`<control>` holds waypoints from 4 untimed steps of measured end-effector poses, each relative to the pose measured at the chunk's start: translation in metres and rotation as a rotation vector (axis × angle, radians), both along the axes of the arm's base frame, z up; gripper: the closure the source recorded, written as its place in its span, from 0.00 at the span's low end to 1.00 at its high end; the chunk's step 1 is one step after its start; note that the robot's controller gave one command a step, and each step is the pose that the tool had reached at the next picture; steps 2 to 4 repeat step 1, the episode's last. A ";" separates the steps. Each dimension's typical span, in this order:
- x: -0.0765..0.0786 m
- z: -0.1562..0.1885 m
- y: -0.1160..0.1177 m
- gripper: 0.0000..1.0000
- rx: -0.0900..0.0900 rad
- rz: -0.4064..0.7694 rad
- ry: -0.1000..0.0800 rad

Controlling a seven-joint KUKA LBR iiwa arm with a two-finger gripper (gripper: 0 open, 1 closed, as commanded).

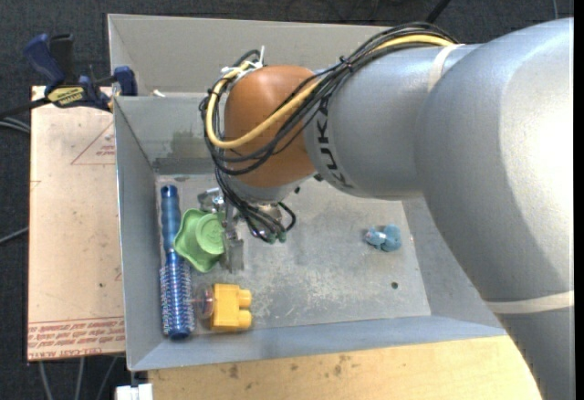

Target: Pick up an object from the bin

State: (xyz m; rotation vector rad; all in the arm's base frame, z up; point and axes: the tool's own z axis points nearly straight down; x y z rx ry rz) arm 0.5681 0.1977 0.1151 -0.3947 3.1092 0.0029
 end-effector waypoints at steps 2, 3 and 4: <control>0.018 0.117 -0.003 1.00 0.001 -0.007 -0.005; 0.018 0.117 -0.003 1.00 0.001 -0.007 -0.005; 0.018 0.117 -0.003 1.00 0.001 -0.007 -0.005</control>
Offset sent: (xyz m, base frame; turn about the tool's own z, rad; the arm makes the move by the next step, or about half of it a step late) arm 0.0158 -0.0040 0.1119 0.0060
